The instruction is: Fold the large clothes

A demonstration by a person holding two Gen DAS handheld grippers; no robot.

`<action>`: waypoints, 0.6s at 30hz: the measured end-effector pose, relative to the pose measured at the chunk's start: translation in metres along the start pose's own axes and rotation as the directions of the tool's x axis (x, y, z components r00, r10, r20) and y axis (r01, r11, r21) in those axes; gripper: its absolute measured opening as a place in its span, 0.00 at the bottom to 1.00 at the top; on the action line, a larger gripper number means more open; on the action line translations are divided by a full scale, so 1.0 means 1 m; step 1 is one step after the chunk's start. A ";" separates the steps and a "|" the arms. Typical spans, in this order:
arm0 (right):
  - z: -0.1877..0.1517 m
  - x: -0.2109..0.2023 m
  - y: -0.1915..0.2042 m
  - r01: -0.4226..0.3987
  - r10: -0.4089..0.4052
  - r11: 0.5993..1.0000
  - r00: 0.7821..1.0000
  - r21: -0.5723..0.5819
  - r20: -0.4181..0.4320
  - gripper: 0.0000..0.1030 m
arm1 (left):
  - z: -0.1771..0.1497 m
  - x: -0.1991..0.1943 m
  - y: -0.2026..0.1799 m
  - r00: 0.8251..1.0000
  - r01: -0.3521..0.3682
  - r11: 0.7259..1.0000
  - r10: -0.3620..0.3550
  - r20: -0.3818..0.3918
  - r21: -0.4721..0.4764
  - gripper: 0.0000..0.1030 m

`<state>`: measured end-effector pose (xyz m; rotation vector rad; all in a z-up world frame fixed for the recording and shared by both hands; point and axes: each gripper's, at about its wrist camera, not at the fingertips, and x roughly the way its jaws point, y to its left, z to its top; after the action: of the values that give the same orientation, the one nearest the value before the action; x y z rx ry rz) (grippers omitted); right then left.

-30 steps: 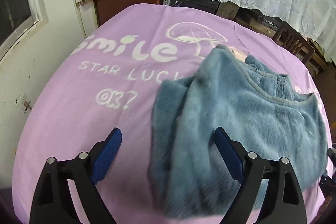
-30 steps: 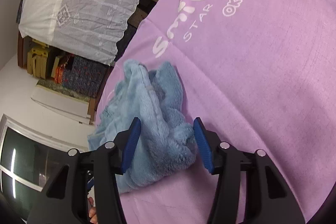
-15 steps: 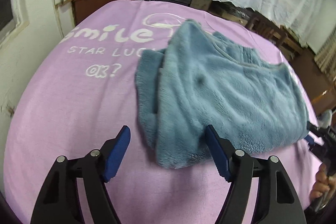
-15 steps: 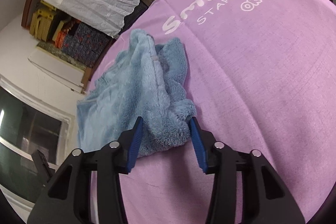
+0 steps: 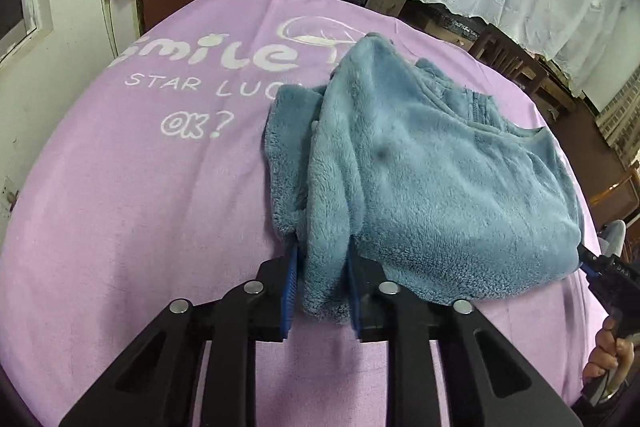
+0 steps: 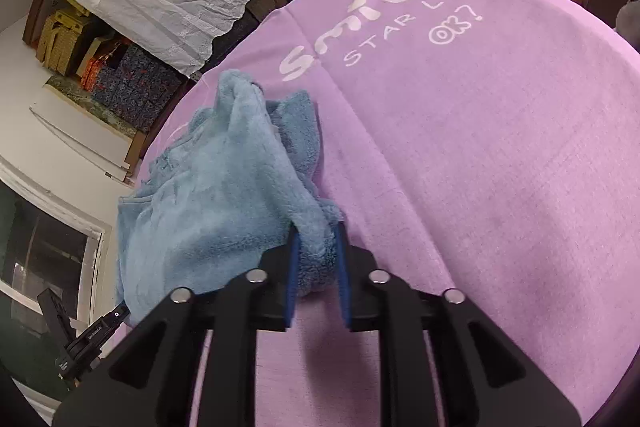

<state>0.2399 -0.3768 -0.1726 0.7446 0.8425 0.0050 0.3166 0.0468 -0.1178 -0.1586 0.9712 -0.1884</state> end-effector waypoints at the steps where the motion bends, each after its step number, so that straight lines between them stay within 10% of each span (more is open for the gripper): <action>1: 0.001 -0.001 -0.002 0.002 -0.002 1.000 1.000 0.007 0.000 0.33 | 0.000 -0.001 0.002 1.000 -0.022 1.000 0.022 0.000 -0.011 0.45; 8: 0.026 -0.019 0.011 -0.044 0.043 0.999 0.994 0.004 0.100 0.36 | 0.020 -0.045 -0.013 0.970 -0.175 0.985 0.170 0.175 0.010 0.59; 18: 0.095 0.048 0.060 -0.012 0.016 0.996 0.999 -0.085 0.042 0.48 | 0.099 0.033 -0.048 0.974 -0.219 0.972 0.213 0.075 0.081 0.61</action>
<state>0.3533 -0.3746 -0.1280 0.6690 0.7917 0.0370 0.4123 -0.0021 -0.0789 0.0230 0.9056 -0.0252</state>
